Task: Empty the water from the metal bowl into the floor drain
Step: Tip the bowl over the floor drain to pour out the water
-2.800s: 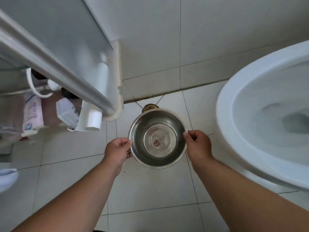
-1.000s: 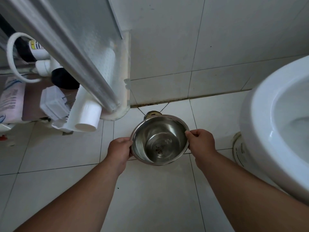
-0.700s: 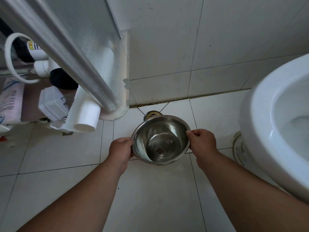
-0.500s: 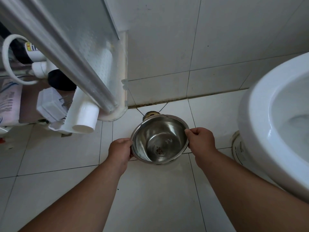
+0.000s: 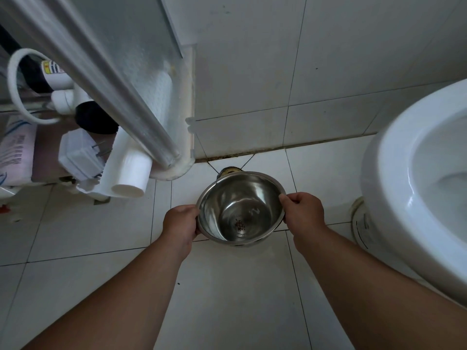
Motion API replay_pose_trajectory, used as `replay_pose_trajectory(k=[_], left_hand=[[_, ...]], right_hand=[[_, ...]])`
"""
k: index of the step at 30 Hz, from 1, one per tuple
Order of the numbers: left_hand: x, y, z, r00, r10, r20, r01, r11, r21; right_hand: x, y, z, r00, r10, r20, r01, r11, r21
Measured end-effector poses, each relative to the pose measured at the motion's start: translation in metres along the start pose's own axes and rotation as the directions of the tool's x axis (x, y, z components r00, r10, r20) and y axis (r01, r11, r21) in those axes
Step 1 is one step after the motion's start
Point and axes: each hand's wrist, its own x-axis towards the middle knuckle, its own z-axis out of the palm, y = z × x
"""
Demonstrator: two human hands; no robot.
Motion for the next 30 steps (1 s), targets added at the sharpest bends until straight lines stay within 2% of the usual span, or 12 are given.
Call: replay_pose_trajectory(k=[30], left_hand=[[0.0029, 0.005, 0.0031, 1.0, -0.001, -0.023, 0.0, 0.999, -0.037]], right_hand=[[-0.0043, -0.006, -0.002, 1.0, -0.005, 0.011, 0.004, 0.999, 0.034]])
